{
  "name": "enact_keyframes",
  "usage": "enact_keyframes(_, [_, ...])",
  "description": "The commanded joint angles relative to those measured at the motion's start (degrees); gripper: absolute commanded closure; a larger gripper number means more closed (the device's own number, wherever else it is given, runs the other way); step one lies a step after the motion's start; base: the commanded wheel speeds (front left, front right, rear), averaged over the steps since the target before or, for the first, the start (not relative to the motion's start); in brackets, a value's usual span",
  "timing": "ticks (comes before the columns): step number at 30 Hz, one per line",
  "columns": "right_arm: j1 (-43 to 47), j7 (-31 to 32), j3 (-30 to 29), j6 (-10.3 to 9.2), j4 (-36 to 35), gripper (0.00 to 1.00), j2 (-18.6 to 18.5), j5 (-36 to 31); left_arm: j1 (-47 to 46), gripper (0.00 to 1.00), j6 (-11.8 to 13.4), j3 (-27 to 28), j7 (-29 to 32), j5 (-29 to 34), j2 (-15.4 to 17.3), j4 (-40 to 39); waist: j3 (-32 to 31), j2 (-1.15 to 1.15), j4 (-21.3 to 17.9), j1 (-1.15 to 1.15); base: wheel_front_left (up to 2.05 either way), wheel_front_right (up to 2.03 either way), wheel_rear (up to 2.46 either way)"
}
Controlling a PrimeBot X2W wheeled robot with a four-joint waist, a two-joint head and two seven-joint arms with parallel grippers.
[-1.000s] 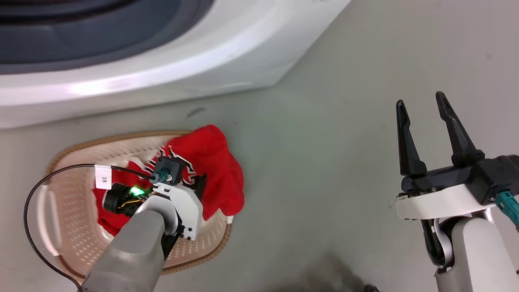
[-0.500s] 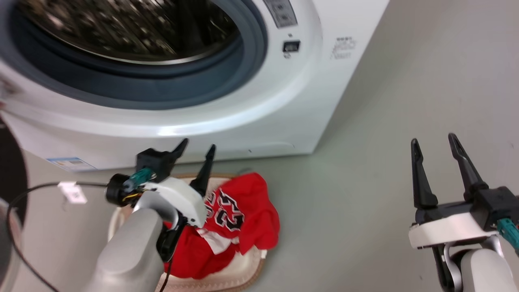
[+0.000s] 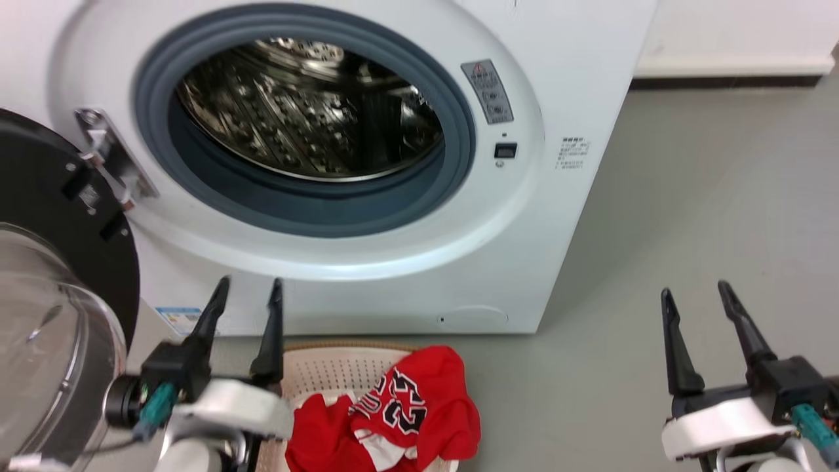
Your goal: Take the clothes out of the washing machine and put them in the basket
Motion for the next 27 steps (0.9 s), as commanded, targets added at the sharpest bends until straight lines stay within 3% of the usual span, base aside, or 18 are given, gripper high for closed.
enact_keyframes(1, [1.08, -0.11, 0.05, -0.06, 0.21, 0.00, -0.04, -0.05, 1.68, 0.00, 0.25, 0.68, -0.12, 0.72, -0.72, -0.91, -1.95, 0.00, 0.30, 0.02, 0.00, 0.00, 0.00])
enact_keyframes(9, [5.11, -0.11, 0.22, -0.06, -0.22, 0.00, -0.05, 1.86, 11.19, 0.00, 1.36, 6.32, -0.13, 6.65, -5.22, -6.41, -5.18, 0.00, -0.14, 0.02, 0.00, 0.00, 0.00])
enact_keyframes(27, [6.19, -0.11, -0.10, -0.06, -0.58, 0.00, -0.03, 3.36, 14.79, 0.00, 0.81, 9.94, -0.14, 11.80, -7.80, -8.66, -6.56, 0.00, -1.03, 0.02, 0.00, 0.00, 0.00])
